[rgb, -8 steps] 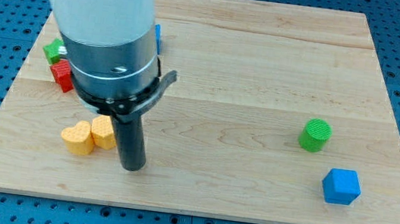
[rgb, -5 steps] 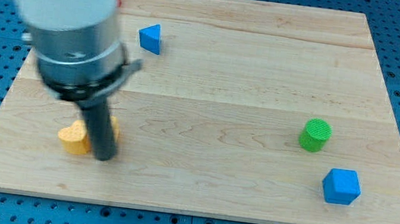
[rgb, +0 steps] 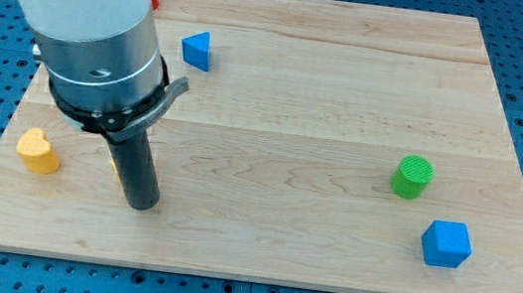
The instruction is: Slide the yellow blocks slightly to the left
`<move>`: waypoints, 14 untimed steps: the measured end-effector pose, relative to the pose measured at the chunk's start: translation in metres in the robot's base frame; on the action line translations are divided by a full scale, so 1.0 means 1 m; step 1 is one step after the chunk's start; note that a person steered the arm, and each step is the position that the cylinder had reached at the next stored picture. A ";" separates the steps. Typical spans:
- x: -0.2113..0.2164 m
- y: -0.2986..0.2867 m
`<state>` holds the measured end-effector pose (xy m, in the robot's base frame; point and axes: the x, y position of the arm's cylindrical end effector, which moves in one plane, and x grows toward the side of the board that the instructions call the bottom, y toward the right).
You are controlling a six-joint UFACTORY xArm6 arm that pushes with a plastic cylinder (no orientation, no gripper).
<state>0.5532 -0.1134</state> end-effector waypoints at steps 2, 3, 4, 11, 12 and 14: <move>-0.026 -0.025; -0.012 -0.052; -0.014 -0.004; -0.062 -0.039; -0.072 -0.031; -0.092 -0.031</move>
<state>0.4614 -0.1440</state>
